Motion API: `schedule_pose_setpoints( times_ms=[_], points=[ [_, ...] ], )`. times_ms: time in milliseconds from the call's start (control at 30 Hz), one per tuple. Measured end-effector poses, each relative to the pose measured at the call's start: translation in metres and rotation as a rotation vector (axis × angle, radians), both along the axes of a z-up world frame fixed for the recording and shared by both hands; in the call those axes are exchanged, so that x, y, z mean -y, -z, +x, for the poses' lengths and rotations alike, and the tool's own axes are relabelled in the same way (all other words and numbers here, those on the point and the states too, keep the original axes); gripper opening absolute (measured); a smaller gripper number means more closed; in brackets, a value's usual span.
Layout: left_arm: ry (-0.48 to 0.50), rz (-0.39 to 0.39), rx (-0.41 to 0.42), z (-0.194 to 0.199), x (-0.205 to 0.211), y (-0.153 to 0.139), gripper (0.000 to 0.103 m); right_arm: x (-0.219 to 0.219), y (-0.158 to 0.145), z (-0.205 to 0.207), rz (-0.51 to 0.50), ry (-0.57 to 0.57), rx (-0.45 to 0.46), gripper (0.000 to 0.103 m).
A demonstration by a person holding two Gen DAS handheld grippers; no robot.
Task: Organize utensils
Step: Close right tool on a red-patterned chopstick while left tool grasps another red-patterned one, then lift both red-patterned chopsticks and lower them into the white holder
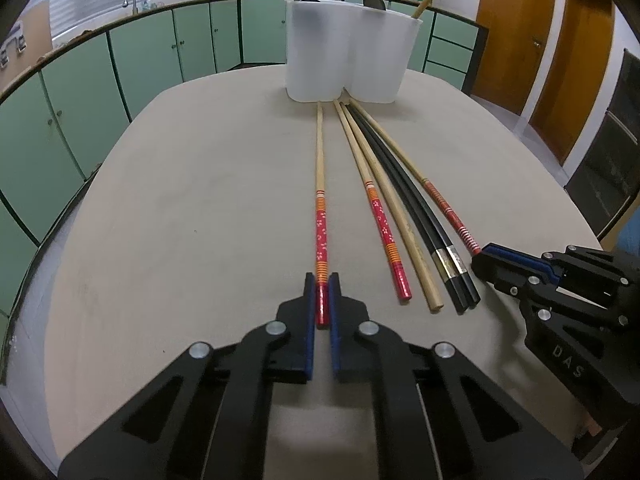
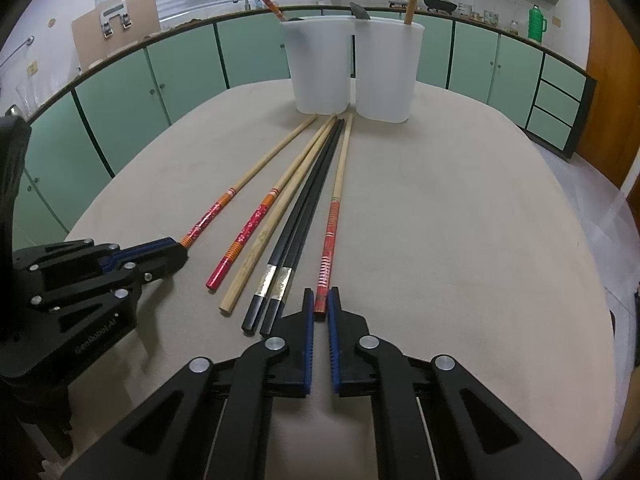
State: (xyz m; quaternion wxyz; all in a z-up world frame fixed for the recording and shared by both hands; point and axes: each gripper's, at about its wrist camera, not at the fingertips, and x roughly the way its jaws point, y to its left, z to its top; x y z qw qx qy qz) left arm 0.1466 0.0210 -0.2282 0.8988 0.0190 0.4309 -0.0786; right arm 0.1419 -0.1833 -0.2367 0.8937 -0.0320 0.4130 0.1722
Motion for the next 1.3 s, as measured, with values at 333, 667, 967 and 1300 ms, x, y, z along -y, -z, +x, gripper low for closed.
schedule_pose_setpoints(
  times_ms=[333, 667, 967, 1300],
  points=[
    [-0.012, -0.022, 0.006, -0.007, -0.004, -0.009, 0.005, 0.009, -0.004, -0.002, 0.037, 0.013, 0.004, 0.006],
    [0.011, -0.009, 0.106, -0.027, -0.007, -0.049, 0.005, 0.019, -0.027, -0.008, 0.047, 0.014, 0.057, 0.006],
    [0.012, -0.024, 0.223, -0.041, -0.011, -0.092, 0.005, 0.028, -0.061, -0.013, 0.061, 0.021, 0.126, 0.006],
    [0.025, -0.034, 0.364, -0.041, -0.012, -0.145, 0.005, 0.035, -0.114, -0.013, 0.079, -0.001, 0.225, 0.006]
  ],
)
